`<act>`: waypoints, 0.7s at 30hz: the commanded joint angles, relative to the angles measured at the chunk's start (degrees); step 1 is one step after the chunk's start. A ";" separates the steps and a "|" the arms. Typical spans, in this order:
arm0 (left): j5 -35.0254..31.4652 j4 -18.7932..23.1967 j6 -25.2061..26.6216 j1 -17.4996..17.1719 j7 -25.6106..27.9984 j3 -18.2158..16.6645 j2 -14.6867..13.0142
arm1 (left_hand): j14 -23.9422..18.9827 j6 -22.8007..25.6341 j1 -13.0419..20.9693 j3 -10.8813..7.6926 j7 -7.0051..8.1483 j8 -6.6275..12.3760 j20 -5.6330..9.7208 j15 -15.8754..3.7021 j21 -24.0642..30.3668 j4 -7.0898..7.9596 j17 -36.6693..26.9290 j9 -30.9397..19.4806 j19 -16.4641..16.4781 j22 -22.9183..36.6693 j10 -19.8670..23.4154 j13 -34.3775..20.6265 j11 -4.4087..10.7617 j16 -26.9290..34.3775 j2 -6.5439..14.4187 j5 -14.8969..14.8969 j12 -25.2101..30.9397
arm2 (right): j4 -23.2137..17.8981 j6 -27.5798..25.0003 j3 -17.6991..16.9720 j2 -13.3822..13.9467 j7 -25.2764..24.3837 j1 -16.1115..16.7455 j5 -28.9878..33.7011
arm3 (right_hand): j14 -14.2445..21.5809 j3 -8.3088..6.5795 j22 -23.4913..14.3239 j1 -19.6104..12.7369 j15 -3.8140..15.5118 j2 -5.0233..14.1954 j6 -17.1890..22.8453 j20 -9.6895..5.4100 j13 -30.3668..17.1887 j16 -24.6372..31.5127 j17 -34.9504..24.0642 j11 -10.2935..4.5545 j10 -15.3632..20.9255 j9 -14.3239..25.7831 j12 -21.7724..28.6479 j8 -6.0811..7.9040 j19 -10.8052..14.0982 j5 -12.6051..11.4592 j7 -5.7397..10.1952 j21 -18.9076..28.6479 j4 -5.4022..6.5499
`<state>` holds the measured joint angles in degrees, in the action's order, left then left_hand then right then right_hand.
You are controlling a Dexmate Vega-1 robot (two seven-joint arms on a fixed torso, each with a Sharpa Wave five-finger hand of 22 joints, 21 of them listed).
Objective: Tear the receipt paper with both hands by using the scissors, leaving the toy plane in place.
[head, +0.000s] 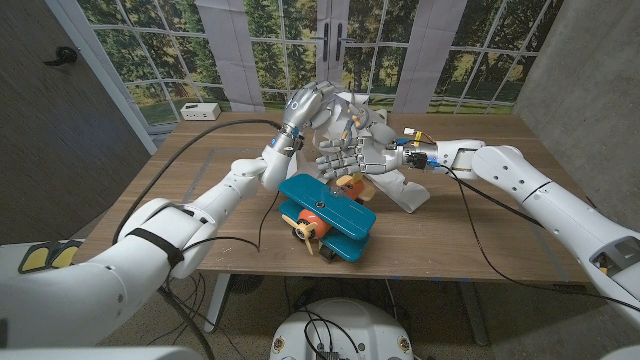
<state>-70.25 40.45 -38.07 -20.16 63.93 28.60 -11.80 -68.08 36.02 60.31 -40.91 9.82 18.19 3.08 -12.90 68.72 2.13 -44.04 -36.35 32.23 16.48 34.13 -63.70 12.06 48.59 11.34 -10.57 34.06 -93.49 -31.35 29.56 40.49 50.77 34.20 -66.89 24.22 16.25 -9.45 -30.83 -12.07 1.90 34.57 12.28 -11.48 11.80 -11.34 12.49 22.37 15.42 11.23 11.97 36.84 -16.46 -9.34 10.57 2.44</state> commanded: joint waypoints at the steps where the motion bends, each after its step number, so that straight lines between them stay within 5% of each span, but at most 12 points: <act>1: -0.83 -1.12 -0.73 -0.56 0.06 -1.70 0.56 | -0.58 0.33 -0.44 -0.17 -0.09 -0.33 4.15 -0.06 0.37 -0.50 0.13 -0.11 0.40 -0.01 0.04 -0.24 -0.08 0.35 0.22 0.20 -0.14 | 0.70 1.35 -0.93 -0.64 -1.16 0.06 -0.14 | -0.21 0.06 -0.27 0.40 0.01 0.07 -0.64 0.12 0.06 0.05 -0.08 -0.03 -0.16 -0.03 -0.02 0.27 -0.25 -0.20 -2.66 0.08 -0.32; 21: -0.87 -3.90 -1.04 0.66 0.06 -1.11 0.66 | -0.60 0.36 -0.86 -0.37 0.18 -1.09 4.20 -0.06 0.38 -0.33 0.54 0.14 0.00 -0.49 0.02 -0.29 -0.12 0.69 0.23 0.17 -0.42 | 2.65 0.69 -0.16 -0.87 0.13 -1.32 0.73 | -0.25 -0.24 -0.20 0.50 -0.02 0.47 -0.51 0.12 0.05 0.10 -0.09 -0.05 0.00 -0.33 0.00 0.49 -0.54 -0.10 -2.67 0.01 -0.74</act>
<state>-70.96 38.06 -39.08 -20.35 64.01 27.19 -11.28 -68.08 36.02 59.78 -41.14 9.82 17.27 3.08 -12.90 68.71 1.89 -43.51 -36.09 32.23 15.94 34.12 -63.81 12.06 48.99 11.42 -10.33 33.83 -91.97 -30.02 28.73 39.72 49.76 33.62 -66.84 24.23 15.85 -9.45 -30.61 -12.07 2.14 34.24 12.60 -11.48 11.80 -11.34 12.62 22.29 15.03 11.23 11.97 36.53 -16.46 -9.61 10.57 2.06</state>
